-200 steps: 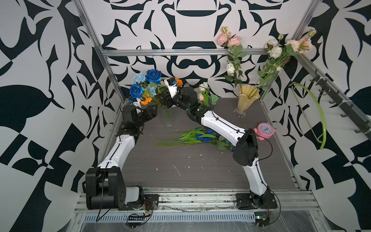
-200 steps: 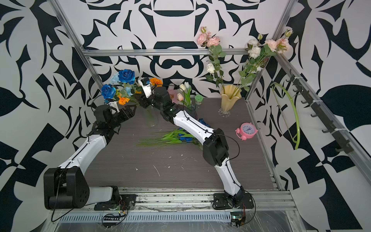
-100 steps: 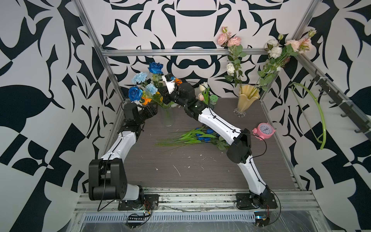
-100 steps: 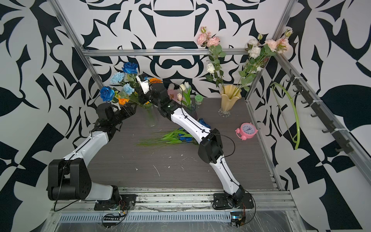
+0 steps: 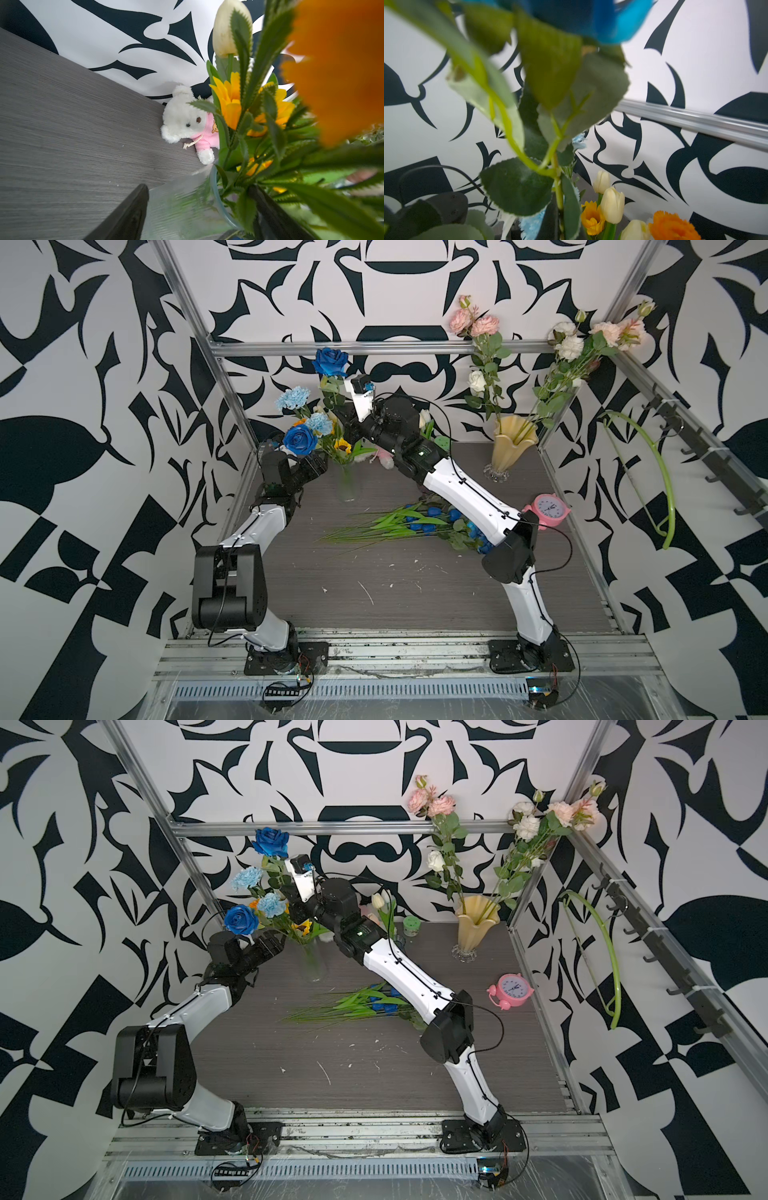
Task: Pick out blue flowers from the vase
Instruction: Pick up the flower from the vase, then place the flower at the center of the board.
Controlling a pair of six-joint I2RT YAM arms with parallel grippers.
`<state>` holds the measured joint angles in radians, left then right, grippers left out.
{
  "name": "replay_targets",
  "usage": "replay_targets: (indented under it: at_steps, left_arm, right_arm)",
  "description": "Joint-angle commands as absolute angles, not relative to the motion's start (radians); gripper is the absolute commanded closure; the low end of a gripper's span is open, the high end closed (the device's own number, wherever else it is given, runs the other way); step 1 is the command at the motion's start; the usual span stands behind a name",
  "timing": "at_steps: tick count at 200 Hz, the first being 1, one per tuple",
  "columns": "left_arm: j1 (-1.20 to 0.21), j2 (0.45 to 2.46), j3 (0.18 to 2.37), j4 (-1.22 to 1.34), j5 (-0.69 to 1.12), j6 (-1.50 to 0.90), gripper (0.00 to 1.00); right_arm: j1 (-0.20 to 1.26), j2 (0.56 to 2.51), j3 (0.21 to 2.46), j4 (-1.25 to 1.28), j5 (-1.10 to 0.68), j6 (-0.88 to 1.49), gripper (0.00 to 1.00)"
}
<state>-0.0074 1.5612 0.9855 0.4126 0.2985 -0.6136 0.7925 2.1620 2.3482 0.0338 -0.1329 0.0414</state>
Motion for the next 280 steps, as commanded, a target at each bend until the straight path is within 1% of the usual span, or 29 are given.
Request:
replay_targets:
  at_steps: [1, 28, 60, 75, 126, 156, 160, 176, 204, 224, 243, 257, 280]
  left_arm:
    - [-0.003, 1.586, 1.020, 0.454, 0.317, -0.629, 0.22]
    - [-0.005, 1.603, 1.020, 0.463, 0.316, -0.632, 0.22]
    - [-0.003, 1.606, 1.019, 0.466, 0.315, -0.634, 0.22]
    - [-0.004, 1.602, 1.016, 0.466, 0.316, -0.634, 0.22]
    - [-0.003, 1.582, 1.017, 0.443, 0.319, -0.615, 0.22]
    - [-0.002, 1.567, 1.014, 0.434, 0.329, -0.612, 0.22]
    - [-0.001, 1.564, 1.013, 0.434, 0.330, -0.612, 0.22]
    - [-0.002, 1.556, 1.015, 0.430, 0.334, -0.612, 0.22]
    - [-0.002, 1.545, 1.017, 0.422, 0.345, -0.611, 0.22]
    - [-0.001, 1.532, 1.013, 0.410, 0.345, -0.602, 0.22]
    - [-0.002, 1.522, 1.008, 0.409, 0.343, -0.600, 0.22]
    - [-0.002, 1.519, 1.007, 0.407, 0.344, -0.602, 0.22]
    - [-0.002, 1.510, 1.004, 0.407, 0.345, -0.606, 0.22]
  right_arm:
    - [0.792, 2.087, 2.365, 0.139, -0.094, 0.051, 1.00]
    - [0.792, 2.006, 2.306, 0.244, -0.053, 0.078, 1.00]
    - [0.790, 1.920, 2.306, 0.272, -0.039, 0.117, 1.00]
    - [0.787, 1.863, 2.267, 0.296, -0.028, 0.138, 1.00]
    - [0.783, 1.593, 1.969, 0.402, 0.056, 0.127, 1.00]
    - [0.780, 1.419, 1.746, 0.423, 0.183, 0.164, 1.00]
    - [0.781, 1.393, 1.704, 0.431, 0.233, 0.181, 1.00]
    - [0.775, 1.292, 1.546, 0.454, 0.331, 0.282, 1.00]
    - [0.741, 1.161, 1.266, 0.471, 0.501, 0.541, 1.00]
    - [0.696, 1.084, 1.038, 0.530, 0.570, 0.801, 1.00]
    - [0.668, 1.046, 0.871, 0.579, 0.632, 0.994, 1.00]
    - [0.647, 1.038, 0.790, 0.579, 0.640, 1.114, 1.00]
    - [0.612, 1.069, 0.713, 0.555, 0.598, 1.307, 1.00]
